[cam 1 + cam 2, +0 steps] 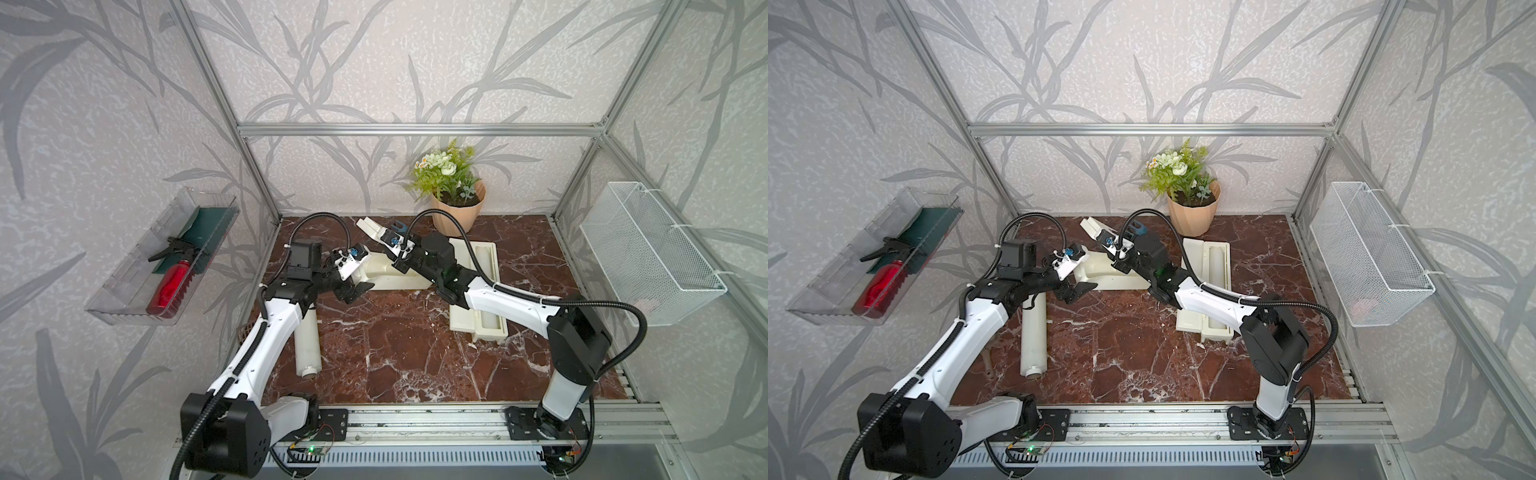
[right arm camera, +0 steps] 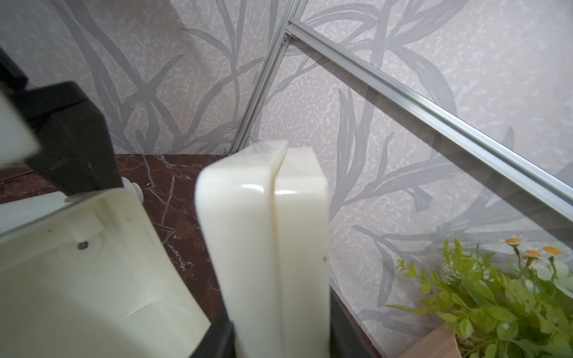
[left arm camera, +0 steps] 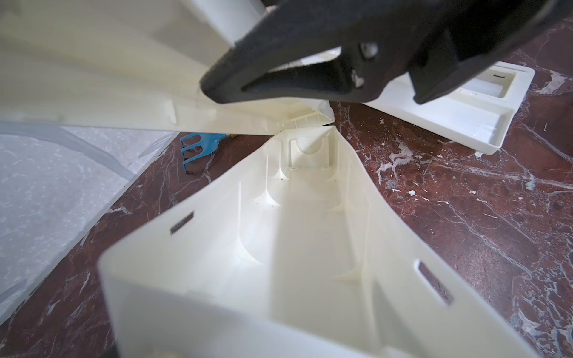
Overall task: Put plastic wrap rolls into dispensers
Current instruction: Place the lid at the center of the board.
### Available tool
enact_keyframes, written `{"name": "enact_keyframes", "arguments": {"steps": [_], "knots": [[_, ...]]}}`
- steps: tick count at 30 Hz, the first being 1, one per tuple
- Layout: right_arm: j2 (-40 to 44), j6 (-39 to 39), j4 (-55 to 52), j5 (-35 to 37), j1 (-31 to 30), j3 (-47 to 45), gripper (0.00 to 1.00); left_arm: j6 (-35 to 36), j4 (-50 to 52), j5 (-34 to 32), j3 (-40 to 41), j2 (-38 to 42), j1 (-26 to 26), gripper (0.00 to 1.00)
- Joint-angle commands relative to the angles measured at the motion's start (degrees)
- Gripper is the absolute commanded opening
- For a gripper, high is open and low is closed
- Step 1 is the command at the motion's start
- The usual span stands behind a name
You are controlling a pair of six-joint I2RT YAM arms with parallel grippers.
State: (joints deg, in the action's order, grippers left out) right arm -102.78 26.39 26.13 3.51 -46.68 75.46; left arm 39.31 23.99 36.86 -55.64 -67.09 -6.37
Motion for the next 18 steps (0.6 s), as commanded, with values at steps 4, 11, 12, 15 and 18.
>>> {"name": "enact_keyframes", "arguments": {"steps": [4,11,12,15,18], "knots": [[-2.2,-0.1,1.4,8.1,-0.3,3.0,0.31,-0.1,-0.5,-3.1,1.1,2.6,2.1,0.0],[-2.1,3.0,3.4,8.2,-0.3,4.2,0.32,-0.1,-1.5,-8.1,2.5,2.6,4.4,0.0],[-1.8,3.4,3.9,8.3,-0.3,3.9,0.32,-0.1,-1.6,-9.2,2.6,2.3,4.8,0.0],[-0.7,4.3,6.3,8.2,-0.3,2.6,0.32,-0.5,-2.9,-10.1,2.9,1.7,6.6,0.0],[-0.2,5.4,5.8,9.2,-0.2,2.8,0.32,-0.7,-4.4,-8.2,3.7,1.6,8.8,0.0]]}}
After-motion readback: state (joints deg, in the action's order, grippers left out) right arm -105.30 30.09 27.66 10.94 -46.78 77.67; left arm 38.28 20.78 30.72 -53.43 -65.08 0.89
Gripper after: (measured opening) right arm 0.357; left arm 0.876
